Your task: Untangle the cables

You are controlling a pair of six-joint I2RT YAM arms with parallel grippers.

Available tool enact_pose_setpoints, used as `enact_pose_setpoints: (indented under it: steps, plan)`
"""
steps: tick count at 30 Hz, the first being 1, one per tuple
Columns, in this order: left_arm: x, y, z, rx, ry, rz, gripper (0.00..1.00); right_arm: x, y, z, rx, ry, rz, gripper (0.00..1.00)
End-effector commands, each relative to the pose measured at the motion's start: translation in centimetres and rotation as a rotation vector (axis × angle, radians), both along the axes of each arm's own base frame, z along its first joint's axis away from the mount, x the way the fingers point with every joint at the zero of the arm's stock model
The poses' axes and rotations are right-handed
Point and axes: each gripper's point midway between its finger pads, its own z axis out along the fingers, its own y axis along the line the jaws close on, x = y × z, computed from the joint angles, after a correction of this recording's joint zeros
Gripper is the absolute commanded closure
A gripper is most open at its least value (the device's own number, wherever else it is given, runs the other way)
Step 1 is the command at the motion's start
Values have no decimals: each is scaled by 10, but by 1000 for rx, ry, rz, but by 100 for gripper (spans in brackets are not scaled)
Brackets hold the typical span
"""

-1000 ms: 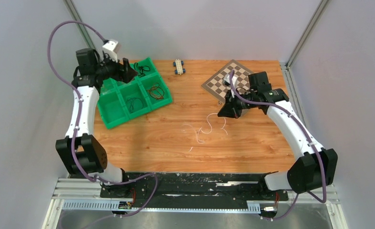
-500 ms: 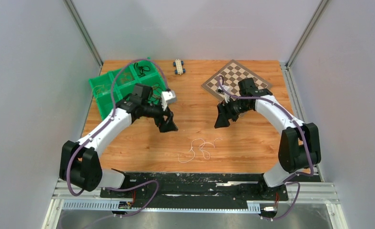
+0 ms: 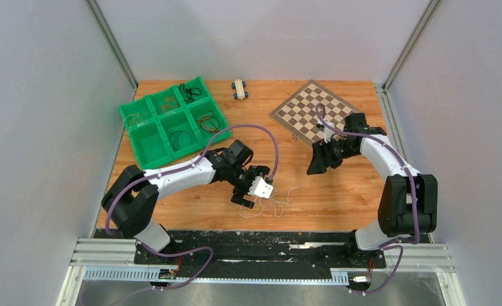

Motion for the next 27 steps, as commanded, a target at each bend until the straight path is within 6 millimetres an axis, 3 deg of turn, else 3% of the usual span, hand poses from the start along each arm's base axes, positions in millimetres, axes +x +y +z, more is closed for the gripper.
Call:
enact_pose_setpoints:
  steps: [1,5,12,18,21,27]
  plan:
    - [31,-20,-8,-34,-272,-143,0,4,-18,6,13,7,-64,36]
    - [37,-35,-13,-91,-362,-173,0,2,-28,4,12,17,-92,37]
    - [12,-47,-32,-81,-319,-284,0,0,-30,3,9,22,-102,38]
    - [1,-66,-31,-101,-217,-264,5,2,-35,5,5,19,-121,39]
    - [-6,-80,-28,-120,-167,-259,16,2,-37,6,0,16,-126,39]
    - [-16,-101,-26,-141,-61,-187,48,-1,-41,6,-10,16,-128,40]
